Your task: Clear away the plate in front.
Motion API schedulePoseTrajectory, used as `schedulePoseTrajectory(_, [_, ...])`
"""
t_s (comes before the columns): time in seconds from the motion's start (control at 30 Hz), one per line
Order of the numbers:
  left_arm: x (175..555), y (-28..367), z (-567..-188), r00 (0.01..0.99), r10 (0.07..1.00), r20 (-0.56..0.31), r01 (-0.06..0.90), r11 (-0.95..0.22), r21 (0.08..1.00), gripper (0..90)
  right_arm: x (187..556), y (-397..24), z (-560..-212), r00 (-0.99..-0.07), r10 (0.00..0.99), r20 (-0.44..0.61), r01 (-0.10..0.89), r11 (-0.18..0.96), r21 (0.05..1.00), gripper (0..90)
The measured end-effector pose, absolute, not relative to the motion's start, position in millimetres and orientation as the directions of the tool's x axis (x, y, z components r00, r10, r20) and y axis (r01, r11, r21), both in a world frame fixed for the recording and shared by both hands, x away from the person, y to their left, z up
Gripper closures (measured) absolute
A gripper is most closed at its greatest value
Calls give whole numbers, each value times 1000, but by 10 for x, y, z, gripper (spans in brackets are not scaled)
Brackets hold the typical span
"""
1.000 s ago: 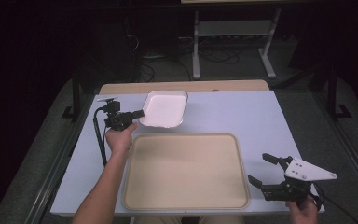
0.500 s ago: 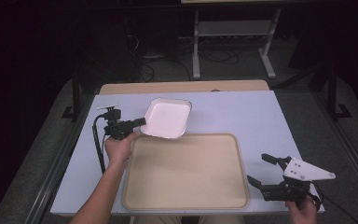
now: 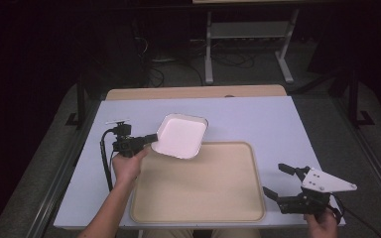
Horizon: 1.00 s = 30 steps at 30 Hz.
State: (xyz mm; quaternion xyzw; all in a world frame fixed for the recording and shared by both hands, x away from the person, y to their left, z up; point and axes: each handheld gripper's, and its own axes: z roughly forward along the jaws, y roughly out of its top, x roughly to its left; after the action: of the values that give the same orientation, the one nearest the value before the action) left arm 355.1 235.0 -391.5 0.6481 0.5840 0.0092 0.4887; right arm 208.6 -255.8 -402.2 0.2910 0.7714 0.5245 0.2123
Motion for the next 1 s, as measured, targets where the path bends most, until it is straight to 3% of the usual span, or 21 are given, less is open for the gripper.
schedulePoseTrajectory(1.0, [3124, 2186, -4180, 334, 762, -555, 776, 112, 621, 883, 2084, -2550, -4017, -744, 667, -26, 227, 288, 930, 129])
